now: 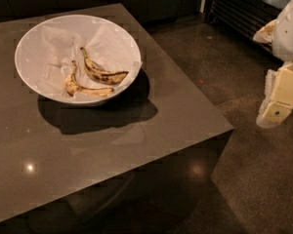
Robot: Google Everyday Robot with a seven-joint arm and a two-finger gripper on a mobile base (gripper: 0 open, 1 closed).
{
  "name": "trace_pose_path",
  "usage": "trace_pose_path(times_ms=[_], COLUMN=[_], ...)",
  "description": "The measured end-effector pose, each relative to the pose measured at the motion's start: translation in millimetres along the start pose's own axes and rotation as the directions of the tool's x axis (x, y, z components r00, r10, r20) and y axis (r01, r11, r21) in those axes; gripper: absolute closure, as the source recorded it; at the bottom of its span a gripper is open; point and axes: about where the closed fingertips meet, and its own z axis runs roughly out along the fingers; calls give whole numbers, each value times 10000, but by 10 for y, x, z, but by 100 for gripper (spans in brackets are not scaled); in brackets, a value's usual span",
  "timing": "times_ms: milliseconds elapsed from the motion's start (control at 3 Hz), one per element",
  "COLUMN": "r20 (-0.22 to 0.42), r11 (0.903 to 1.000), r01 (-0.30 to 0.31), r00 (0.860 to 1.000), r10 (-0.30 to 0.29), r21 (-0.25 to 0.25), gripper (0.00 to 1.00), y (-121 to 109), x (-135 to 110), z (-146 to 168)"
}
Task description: Pick banana from white bowl
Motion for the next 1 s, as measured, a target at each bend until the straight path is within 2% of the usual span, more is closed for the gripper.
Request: trace_pose_path(times_ms=[333,667,1000], r20=[-2,-332,-629], r11=[10000,9980,9943], r01=[3,550,1050], r00=[10000,9979,9924], r10=[-3,-560,-1061], r21=[-2,-305,-192], gripper=[0,0,0], y=[0,-49,-129], x=[-1,-181,-406], z=[1,117,181])
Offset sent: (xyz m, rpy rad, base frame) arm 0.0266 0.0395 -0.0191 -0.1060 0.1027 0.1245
